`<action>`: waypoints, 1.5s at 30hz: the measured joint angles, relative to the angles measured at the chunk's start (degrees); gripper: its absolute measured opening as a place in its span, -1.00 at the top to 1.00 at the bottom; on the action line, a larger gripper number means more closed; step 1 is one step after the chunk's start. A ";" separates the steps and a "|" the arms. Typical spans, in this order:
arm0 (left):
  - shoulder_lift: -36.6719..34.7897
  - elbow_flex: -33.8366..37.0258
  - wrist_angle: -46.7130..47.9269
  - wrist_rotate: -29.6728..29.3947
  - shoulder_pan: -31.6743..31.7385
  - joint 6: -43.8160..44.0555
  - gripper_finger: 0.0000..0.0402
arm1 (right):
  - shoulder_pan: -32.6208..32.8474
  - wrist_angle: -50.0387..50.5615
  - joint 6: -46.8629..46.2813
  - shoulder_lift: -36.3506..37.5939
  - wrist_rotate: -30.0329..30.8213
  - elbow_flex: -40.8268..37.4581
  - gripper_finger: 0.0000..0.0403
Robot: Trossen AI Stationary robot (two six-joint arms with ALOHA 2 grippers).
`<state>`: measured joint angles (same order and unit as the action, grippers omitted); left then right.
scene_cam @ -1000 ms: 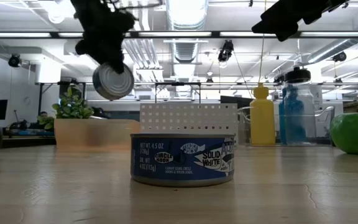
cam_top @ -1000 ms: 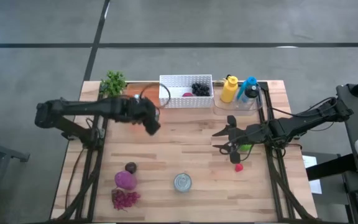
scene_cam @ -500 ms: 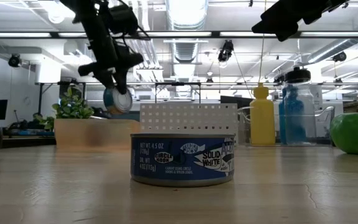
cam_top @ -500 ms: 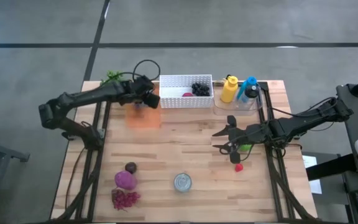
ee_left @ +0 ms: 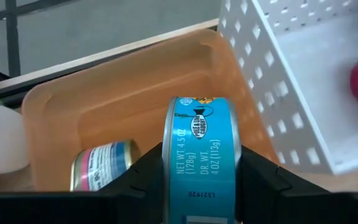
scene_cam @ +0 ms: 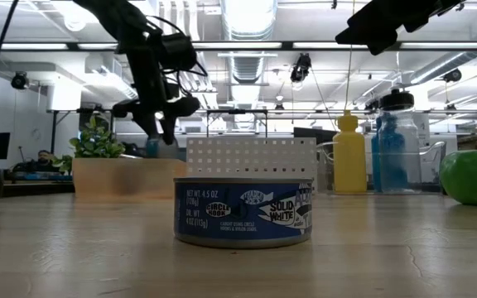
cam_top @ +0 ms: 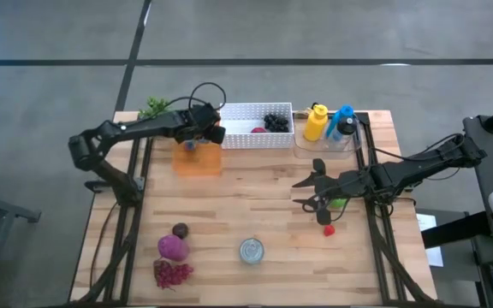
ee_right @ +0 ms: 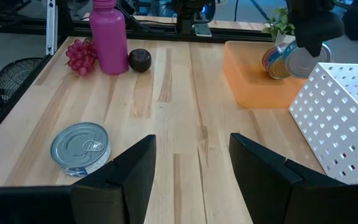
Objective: Pick & Place Food Item
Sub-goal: Put the yellow-blue tuna can into the orange bin
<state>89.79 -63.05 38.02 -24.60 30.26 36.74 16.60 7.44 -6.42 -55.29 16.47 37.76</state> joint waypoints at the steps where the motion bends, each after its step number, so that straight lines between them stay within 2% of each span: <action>1: 0.22 0.00 -0.59 0.04 0.17 0.38 0.29 | 0.02 0.01 0.00 0.00 -0.01 0.00 0.01; 13: 5.58 0.00 -2.89 0.59 1.07 0.87 0.29 | 0.02 0.00 0.00 0.00 -0.02 0.00 0.01; 45: 8.22 1.55 -5.68 2.08 1.77 2.16 0.28 | 0.00 0.00 0.00 0.02 0.00 -0.04 0.01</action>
<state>98.02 -61.49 32.34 -22.52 32.03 38.89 16.60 7.44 -6.42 -55.27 16.47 37.71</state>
